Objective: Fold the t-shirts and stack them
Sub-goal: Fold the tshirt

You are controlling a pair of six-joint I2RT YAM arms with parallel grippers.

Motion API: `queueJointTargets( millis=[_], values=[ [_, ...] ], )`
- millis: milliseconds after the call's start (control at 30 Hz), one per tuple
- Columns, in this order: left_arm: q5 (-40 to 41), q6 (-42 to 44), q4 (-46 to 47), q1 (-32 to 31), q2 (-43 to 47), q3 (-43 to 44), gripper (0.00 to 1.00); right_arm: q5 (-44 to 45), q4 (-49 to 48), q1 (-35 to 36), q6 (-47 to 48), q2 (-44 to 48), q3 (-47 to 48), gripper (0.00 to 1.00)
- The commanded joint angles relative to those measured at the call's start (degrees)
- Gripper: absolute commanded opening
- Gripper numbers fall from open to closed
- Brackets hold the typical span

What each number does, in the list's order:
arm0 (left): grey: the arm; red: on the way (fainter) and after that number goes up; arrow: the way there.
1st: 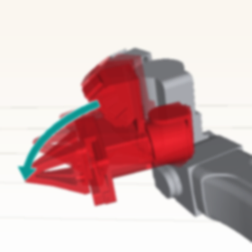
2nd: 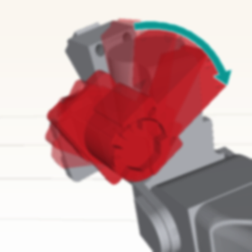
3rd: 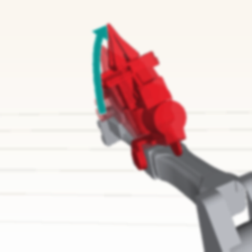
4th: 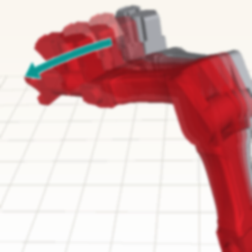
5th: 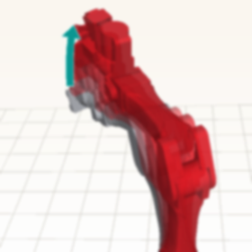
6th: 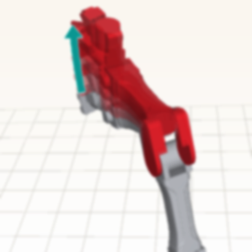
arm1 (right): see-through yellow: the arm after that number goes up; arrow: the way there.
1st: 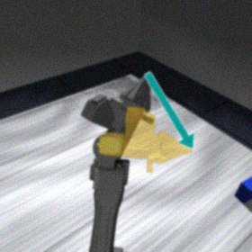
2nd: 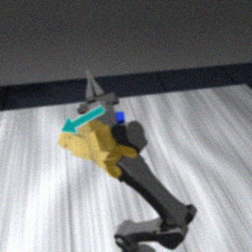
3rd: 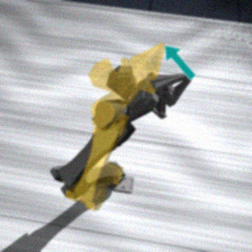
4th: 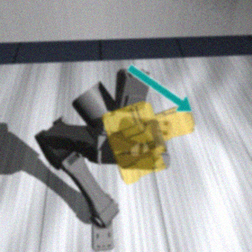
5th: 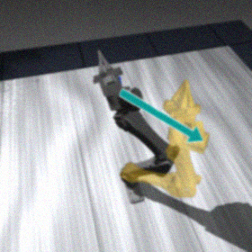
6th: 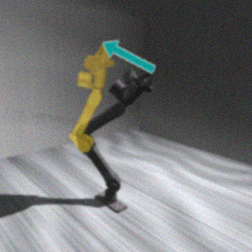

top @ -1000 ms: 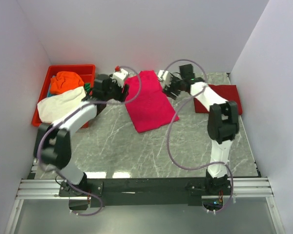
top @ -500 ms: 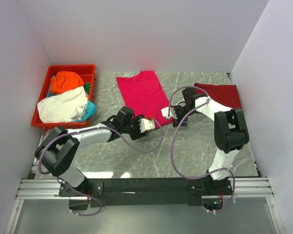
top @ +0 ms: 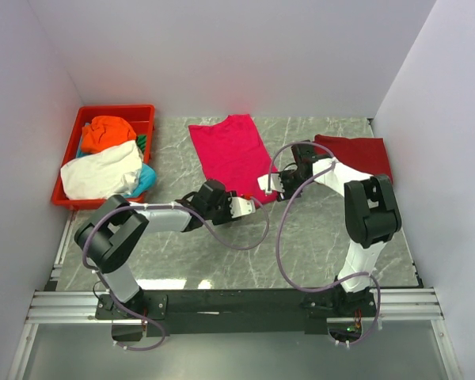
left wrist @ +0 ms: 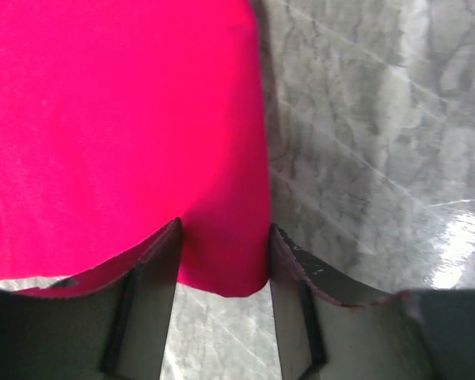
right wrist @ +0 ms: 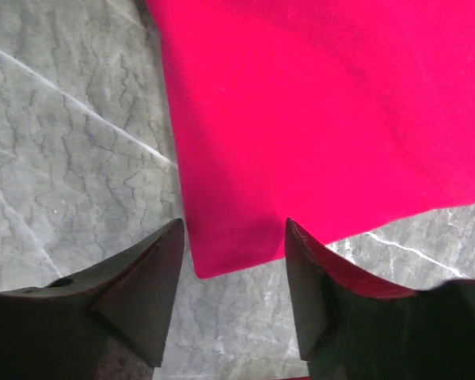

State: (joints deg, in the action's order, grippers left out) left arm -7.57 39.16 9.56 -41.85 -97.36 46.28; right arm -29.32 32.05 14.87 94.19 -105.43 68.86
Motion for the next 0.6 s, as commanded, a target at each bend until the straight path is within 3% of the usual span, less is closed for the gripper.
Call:
queueJointTargets(
  millis=[0, 167, 200, 233, 300, 433, 567],
  values=[
    [3.7, 1.8, 0.28, -0.34, -1.43, 0.48, 0.5, 1.28, -1.29, 0.86, -0.68, -0.74, 0.75, 0.55],
    [5.38, 1.89, 0.37, -0.34, -2.66, 0.65, 0.39, 1.2, 0.11, 1.03, -0.24, -1.01, 1.19, 0.4],
    [5.9, 1.89, 0.72, -0.34, -2.74, 0.48, 0.31, 1.28, 0.38, 1.12, -0.15, -1.1, 1.28, 0.36],
    [6.16, 1.89, 0.63, -0.34, -2.92, 0.48, 0.27, 1.46, 1.07, 1.38, -0.06, -1.18, 1.45, 0.26],
    [6.43, 1.71, 0.98, -0.34, -2.83, 0.3, 0.16, 1.46, 2.13, 1.47, 0.37, -1.36, 1.89, 0.14],
    [5.64, 1.62, 0.72, -0.26, -1.78, -0.66, 0.03, 1.37, 4.15, 1.56, 0.29, -0.84, 1.45, 0.02],
    [3.97, 2.59, -0.51, -1.39, 0.15, -2.6, 0.0, 0.93, 4.6, 1.65, 0.38, 2.85, -3.8, 0.0]
  ],
)
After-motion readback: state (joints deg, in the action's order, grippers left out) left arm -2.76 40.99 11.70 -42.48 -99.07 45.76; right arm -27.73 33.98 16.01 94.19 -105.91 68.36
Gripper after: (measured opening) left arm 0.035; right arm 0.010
